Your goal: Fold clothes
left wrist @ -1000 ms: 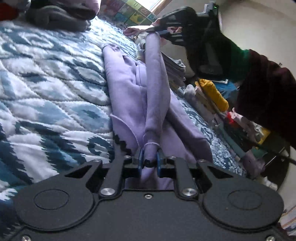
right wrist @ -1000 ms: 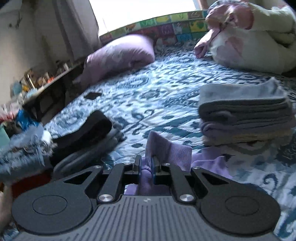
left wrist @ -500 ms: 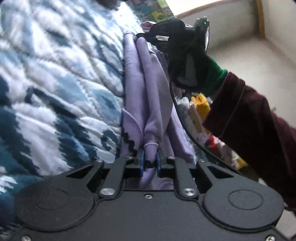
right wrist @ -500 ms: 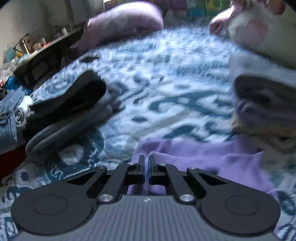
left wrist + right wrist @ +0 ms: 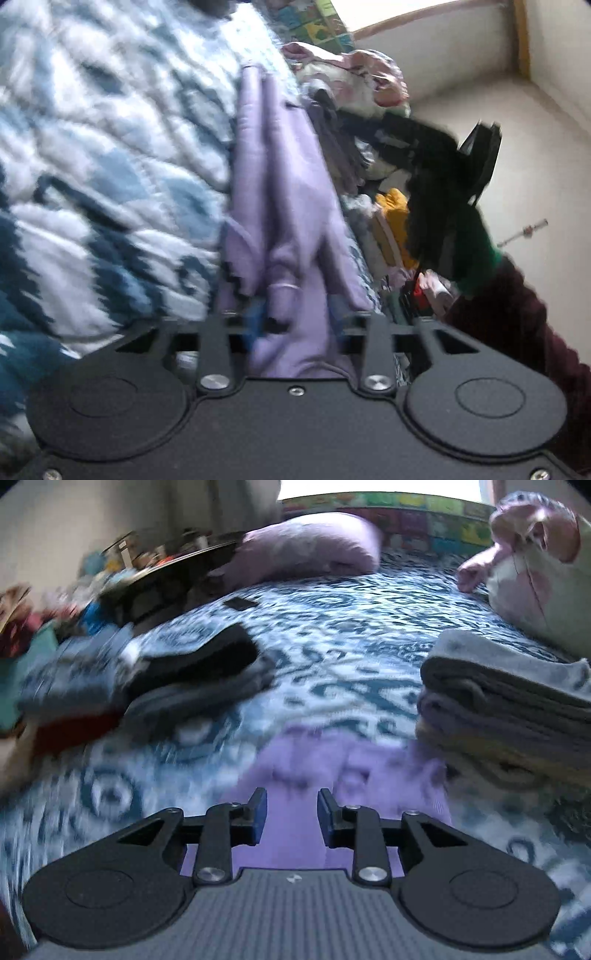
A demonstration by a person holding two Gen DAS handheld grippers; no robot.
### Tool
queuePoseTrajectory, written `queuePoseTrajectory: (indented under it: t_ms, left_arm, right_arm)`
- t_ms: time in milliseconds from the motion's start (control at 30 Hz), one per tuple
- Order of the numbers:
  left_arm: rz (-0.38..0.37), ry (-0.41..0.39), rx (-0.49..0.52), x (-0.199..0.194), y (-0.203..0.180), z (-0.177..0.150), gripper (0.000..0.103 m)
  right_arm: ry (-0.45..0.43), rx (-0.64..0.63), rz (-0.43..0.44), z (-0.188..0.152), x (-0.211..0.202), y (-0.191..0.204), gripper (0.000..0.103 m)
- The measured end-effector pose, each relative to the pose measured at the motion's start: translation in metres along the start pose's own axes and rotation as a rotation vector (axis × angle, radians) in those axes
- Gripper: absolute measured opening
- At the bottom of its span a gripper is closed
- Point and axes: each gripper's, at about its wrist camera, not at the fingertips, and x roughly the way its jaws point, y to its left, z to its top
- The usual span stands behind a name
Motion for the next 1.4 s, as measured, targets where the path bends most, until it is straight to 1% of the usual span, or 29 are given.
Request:
queuePoseTrajectory:
  t_ms: [67,133,267,300,367,400,467,567,633,733,800,900,1033,1100,1167,1333,1367,1400]
  left_arm:
    - [0.015,-0.011,0.058,-0.009,-0.013,-0.003,0.057]
    - [0.029,-0.034,0.076,-0.02,-0.021,-0.004,0.057]
    - [0.056,-0.173,0.044,-0.039,-0.02,0.002,0.057]
    - [0.063,-0.19,0.029,-0.04,-0.017,0.002,0.057]
    - [0.074,-0.205,0.016,-0.033,-0.019,0.013,0.056]
    - [0.086,-0.205,0.031,-0.027,-0.023,0.023,0.056]
    - [0.133,-0.19,0.091,-0.016,-0.031,0.04,0.056]
    - [0.148,-0.164,0.137,0.004,-0.033,0.069,0.056]
    - [0.178,-0.14,0.17,0.02,-0.03,0.082,0.056]
    - [0.226,-0.089,0.229,0.048,-0.024,0.099,0.056]
    - [0.254,-0.069,0.263,0.064,-0.02,0.109,0.055]
    - [0.262,-0.06,0.292,0.083,-0.015,0.127,0.05]
    - [0.286,-0.056,0.384,0.108,-0.016,0.153,0.044]
    - [0.285,-0.05,0.408,0.119,-0.013,0.166,0.034]
    - [0.295,-0.052,0.442,0.127,-0.014,0.177,0.034]
    - [0.288,-0.078,0.499,0.143,-0.018,0.202,0.033]
    - [0.29,-0.074,0.51,0.148,-0.018,0.206,0.032]
    - [0.296,-0.063,0.53,0.154,-0.017,0.207,0.018]
  right_arm:
    - [-0.006,-0.023,0.008,-0.025,-0.019,0.007,0.032]
    - [-0.027,-0.034,0.022,-0.049,-0.038,0.016,0.033]
    - [-0.078,-0.042,0.057,-0.09,-0.067,0.035,0.035]
    - [-0.09,-0.054,0.062,-0.097,-0.07,0.042,0.035]
    - [-0.113,-0.079,0.073,-0.111,-0.077,0.055,0.035]
    - [-0.124,-0.092,0.078,-0.118,-0.08,0.061,0.035]
    - [-0.13,-0.126,0.104,-0.129,-0.079,0.076,0.035]
    - [-0.13,-0.215,0.141,-0.142,-0.069,0.103,0.035]
    - [-0.129,-0.282,0.156,-0.15,-0.061,0.12,0.032]
    - [-0.078,-0.385,0.127,-0.168,-0.04,0.138,0.028]
    - [-0.083,-0.438,0.107,-0.175,-0.034,0.143,0.028]
    - [-0.064,-0.443,0.115,-0.171,-0.034,0.143,0.027]
    - [-0.076,-0.442,0.123,-0.166,-0.042,0.145,0.027]
    - [-0.107,-0.434,0.124,-0.168,-0.048,0.145,0.027]
    - [-0.123,-0.437,0.117,-0.173,-0.05,0.145,0.027]
    - [-0.169,-0.446,0.091,-0.182,-0.052,0.144,0.027]
    - [-0.176,-0.451,0.086,-0.182,-0.052,0.145,0.027]
    - [-0.176,-0.459,0.083,-0.183,-0.052,0.145,0.027]
